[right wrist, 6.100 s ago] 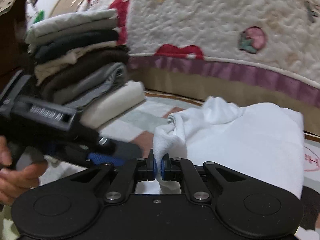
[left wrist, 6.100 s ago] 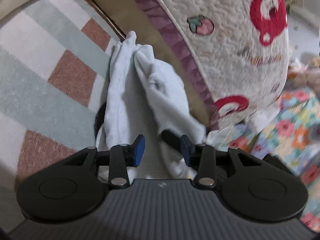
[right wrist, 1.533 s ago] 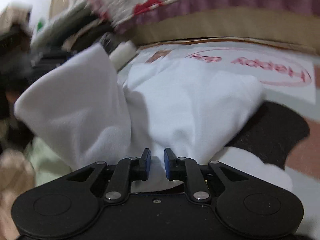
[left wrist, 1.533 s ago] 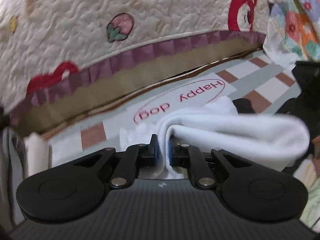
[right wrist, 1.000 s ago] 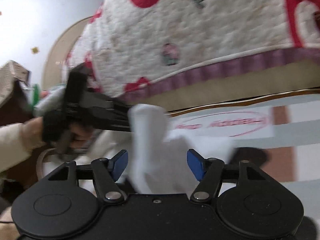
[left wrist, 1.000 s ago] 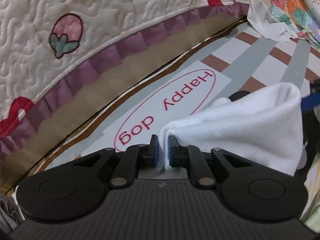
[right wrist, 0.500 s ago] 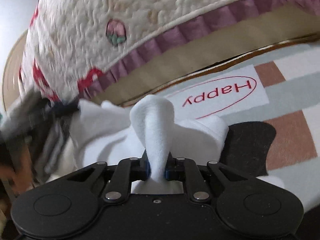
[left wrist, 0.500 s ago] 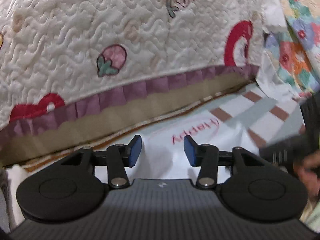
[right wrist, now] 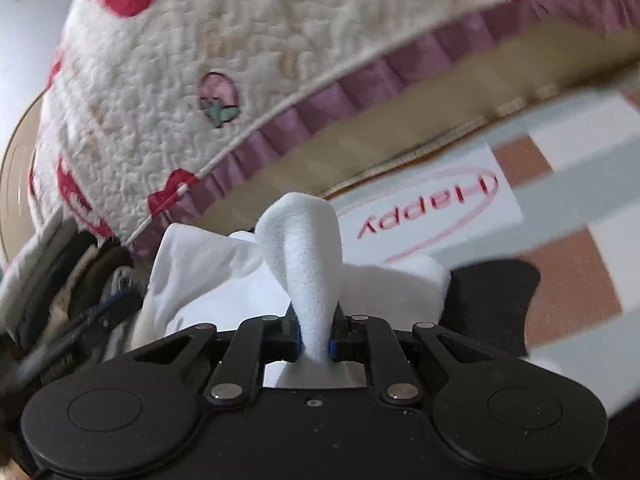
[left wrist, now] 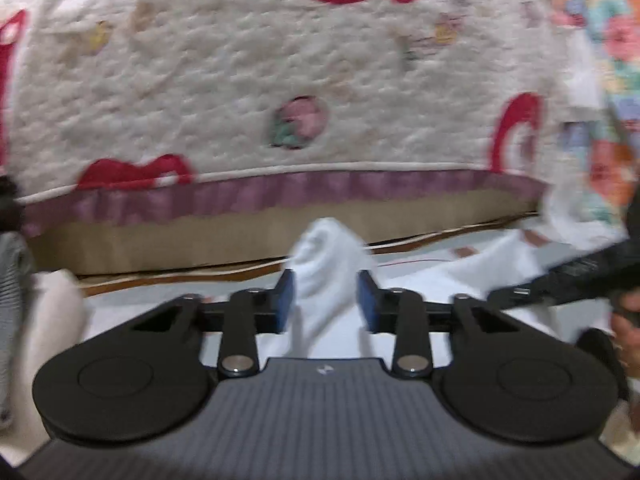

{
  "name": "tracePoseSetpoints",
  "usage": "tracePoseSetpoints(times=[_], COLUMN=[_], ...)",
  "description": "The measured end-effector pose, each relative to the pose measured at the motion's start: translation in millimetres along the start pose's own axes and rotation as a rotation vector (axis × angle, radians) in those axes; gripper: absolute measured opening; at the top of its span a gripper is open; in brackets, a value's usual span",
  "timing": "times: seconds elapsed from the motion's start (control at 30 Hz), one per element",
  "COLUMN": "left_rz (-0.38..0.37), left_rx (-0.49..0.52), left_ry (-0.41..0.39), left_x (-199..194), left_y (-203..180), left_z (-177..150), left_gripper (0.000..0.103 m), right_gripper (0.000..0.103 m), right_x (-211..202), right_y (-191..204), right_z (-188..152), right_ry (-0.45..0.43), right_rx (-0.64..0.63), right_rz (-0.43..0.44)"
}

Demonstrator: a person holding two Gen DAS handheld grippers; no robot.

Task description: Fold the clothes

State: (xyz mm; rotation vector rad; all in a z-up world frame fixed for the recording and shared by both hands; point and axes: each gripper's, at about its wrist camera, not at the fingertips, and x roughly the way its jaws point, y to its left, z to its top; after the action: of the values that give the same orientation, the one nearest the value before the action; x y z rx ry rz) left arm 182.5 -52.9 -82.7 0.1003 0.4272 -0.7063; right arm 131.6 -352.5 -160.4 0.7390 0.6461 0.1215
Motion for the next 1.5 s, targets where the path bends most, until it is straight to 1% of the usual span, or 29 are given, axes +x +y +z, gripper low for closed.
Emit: tracePoseSetpoints(times=[0.07,0.1,0.2,0.23,0.27,0.3,0.33,0.37,0.43,0.5,0.53,0.57,0.63,0.67,0.7,0.73,0.77,0.8,0.83,0.87,1.0,1.07,1.17,1.23,1.27,1.3,1.37,1.43,1.5], left_rz=[-0.067,-0.056,0.046,0.057,0.069,0.09,0.113,0.136,0.141,0.146,0.149,0.151,0.157,0.16,0.164,0.17,0.186,0.201,0.216,0.231,0.29,0.326,0.272,0.154,0.112,0.08,0.091,0.14,0.155], left_rx=[0.0,0.008,0.026,0.021,0.016,0.06,0.092,0.122,0.08,0.038,0.04,0.041,0.047,0.052,0.057,0.054,0.059,0.064,0.069,0.075,0.107,0.096,-0.031,-0.067,-0.067,-0.06,-0.016,0.006,-0.04], left_ry=[0.044,0.076,0.2,0.28,0.36,0.402,0.406,0.41,0.417,0.423,0.424,0.424,0.429,0.435,0.438,0.439,0.43,0.422,0.414,0.409,0.414,0.407,0.341,0.29,0.293,0.322,0.427,0.405,0.369], left_x=[8.7,15.3,50.4,67.9,85.2,97.0,102.6,108.1,111.6,115.2,115.4,115.6,117.2,118.4,119.5,120.1,121.9,123.7,125.5,130.3,147.0,146.6,124.5,107.7,104.5,105.5,113.7,108.4,98.5], left_y=[0.3,-1.5,0.2,2.0,3.7,-0.5,-5.9,-11.1,-8.5,-5.9,-6.2,-6.6,-7.8,-8.1,-8.0,-7.7,-6.9,-6.0,-5.2,-3.6,2.3,8.1,18.5,13.9,9.5,4.8,-3.5,-7.5,-5.9], left_z=[0.7,0.4,-3.4,-6.8,-10.2,-13.4,-12.2,-10.9,-8.9,-6.8,-8.0,-9.2,-10.0,-9.8,-9.1,-9.0,-9.2,-9.4,-9.6,-10.9,-5.0,2.2,15.7,20.8,20.4,17.6,1.4,-19.6,-28.2], left_gripper=[0.027,0.026,0.023,0.016,0.011,0.01,0.009,0.008,0.008,0.008,0.008,0.008,0.007,0.007,0.008,0.008,0.008,0.008,0.007,0.007,0.006,0.005,0.005,0.005,0.007,0.008,0.007,0.007,0.007], right_gripper=[0.013,0.013,0.014,0.015,0.024,0.034,0.042,0.041,0.043,0.044,0.045,0.036,0.021,0.021,0.021,0.021,0.019,0.02,0.025,0.027,0.028,0.028,0.028,0.028,0.028,0.028,0.028,0.03,0.031], right_x=[1.6,2.4,7.3,11.4,18.2,25.2,25.3,24.9,24.2,9.7,0.4,-9.0,-9.7,-8.3,-9.3,-11.3,-8.1,-4.5,-0.6,3.4,19.3,27.2,39.1,42.1,40.8,39.5,36.9,34.3,31.7], right_y=[-4.6,-6.9,-3.8,-4.4,-8.0,-11.8,-15.9,-20.0,-28.3,-25.3,-15.1,-4.1,42.2,64.9,82.3,93.4,95.2,96.3,90.3,83.8,57.5,44.4,24.7,14.9,12.0,9.0,3.1,-2.7,-8.6], right_z=[3.5,5.2,8.4,8.1,5.6,3.0,0.6,-1.7,-6.4,-6.8,-7.9,-9.0,-16.0,-25.4,-36.3,-42.9,-42.9,-42.3,-39.1,-35.7,-22.2,-15.4,-5.2,-2.3,-3.1,-3.9,-5.5,-7.1,-8.7], right_ry=[0.036,0.054,0.079,0.087,0.095,0.103,0.094,0.084,0.063,0.012,-0.032,-0.077,-0.087,-0.106,-0.141,-0.15,-0.126,-0.101,-0.087,-0.075,-0.027,-0.003,0.032,0.042,0.039,0.036,0.031,0.025,0.019], right_rx=[0.065,0.097,0.054,0.049,0.051,0.055,0.065,0.076,0.098,0.098,0.037,-0.03,-0.415,-0.62,-0.776,-0.852,-0.86,-0.863,-0.84,-0.815,-0.714,-0.664,-0.589,-0.543,-0.524,-0.504,-0.464,-0.424,-0.384], right_rz=[0.011,0.017,-0.026,-0.048,-0.079,-0.111,-0.12,-0.126,-0.139,-0.175,-0.215,-0.256,-0.36,-0.417,-0.444,-0.409,-0.38,-0.351,-0.346,-0.343,-0.33,-0.323,-0.313,-0.291,-0.271,-0.252,-0.213,-0.174,-0.135])
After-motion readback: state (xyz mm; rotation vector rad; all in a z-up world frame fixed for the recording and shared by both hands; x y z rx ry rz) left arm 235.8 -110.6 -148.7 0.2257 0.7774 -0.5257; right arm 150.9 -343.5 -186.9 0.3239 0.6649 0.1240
